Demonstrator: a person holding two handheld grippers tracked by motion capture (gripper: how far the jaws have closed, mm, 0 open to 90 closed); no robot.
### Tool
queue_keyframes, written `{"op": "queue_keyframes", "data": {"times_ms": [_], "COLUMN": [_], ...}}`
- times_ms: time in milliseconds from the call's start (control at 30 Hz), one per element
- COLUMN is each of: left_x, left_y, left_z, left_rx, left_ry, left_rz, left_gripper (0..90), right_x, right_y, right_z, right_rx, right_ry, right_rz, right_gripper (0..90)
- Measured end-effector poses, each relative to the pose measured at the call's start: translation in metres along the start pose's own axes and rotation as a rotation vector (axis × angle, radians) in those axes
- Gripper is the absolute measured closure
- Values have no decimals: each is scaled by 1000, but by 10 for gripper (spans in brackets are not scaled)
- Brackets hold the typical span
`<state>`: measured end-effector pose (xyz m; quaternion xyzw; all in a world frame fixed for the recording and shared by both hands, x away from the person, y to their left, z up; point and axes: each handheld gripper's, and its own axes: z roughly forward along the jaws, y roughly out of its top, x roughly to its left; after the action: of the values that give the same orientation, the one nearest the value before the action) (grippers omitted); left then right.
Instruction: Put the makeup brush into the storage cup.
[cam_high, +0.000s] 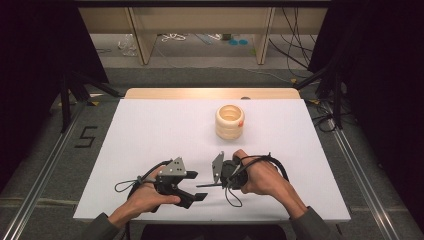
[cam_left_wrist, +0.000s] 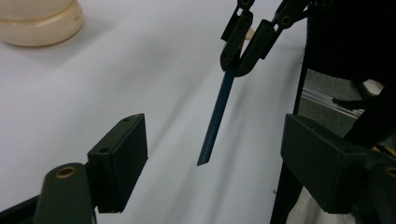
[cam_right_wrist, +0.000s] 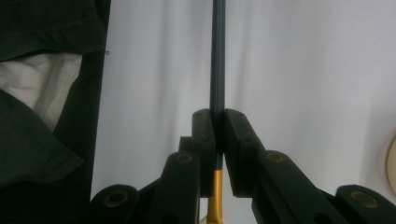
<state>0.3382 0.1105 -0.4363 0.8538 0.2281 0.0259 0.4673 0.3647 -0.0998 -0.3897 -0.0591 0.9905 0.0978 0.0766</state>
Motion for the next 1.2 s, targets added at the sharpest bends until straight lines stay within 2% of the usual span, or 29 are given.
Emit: {"op": "queue_keyframes", "data": {"times_ms": [133, 233, 267, 367, 433, 467, 533, 567, 600, 633, 667, 700, 767, 900, 1000, 1067, 1200], "left_x": [0, 1, 0, 2, 2, 2, 2, 2, 3, 1, 1, 2, 1, 2, 2, 1, -1], "left_y": [1, 1, 1, 1, 2, 1, 1, 1, 2, 1, 1, 1, 1, 1, 1, 0, 0], "left_z": [4, 5, 5, 7, 7, 8, 8, 8, 8, 10, 9, 10, 11, 12, 12, 14, 15], "left_rx": [1, 11, 17, 16, 25, 23, 33, 36, 42, 37, 44, 42, 48, 48, 69, 65, 80], "left_ry": [-23, -24, -18, -37, -32, -39, -32, -34, -41, -48, -44, -58, -51, -64, -57, -77, -68], "left_rz": [-17, -16, -21, -31, -22, -36, -33, -29, -11, -31, -22, -17, -26, -42, -30, -33, -18], "left_gripper": [238, 239, 240, 247, 251, 254, 266, 266, 272, 278, 287, 293, 313, 358, 395, 427, 477], "right_x": [0, 1, 3, 3, 4, 5, 4, 5, 5, 6, 5, 5, 6, 6, 7, 7, 8], "right_y": [3, 3, 3, 5, 5, 6, 7, 7, 7, 7, 7, 7, 8, 9, 10, 10, 11], "right_z": [2, 1, 0, 0, 0, 0, 1, 1, 1, 1, 1, 1, 1, 1, 1, 1, 2], "right_rx": [-19, -20, -4, -4, -8, -5, -11, -2, -3, -3, -4, -5, -2, -4, -5, 0, -7], "right_ry": [-1, 3, 9, 2, 6, 5, 5, 12, 11, 11, 11, 12, 12, 13, 16, 17, 14], "right_rz": [-32, -27, -4, -9, -20, -13, -30, -19, -20, -19, -22, -22, -18, -26, -28, -20, -30], "right_gripper": [831, 831, 832, 831, 831, 831, 831, 832, 831, 831, 831, 832, 831, 832, 831, 832, 831]}}
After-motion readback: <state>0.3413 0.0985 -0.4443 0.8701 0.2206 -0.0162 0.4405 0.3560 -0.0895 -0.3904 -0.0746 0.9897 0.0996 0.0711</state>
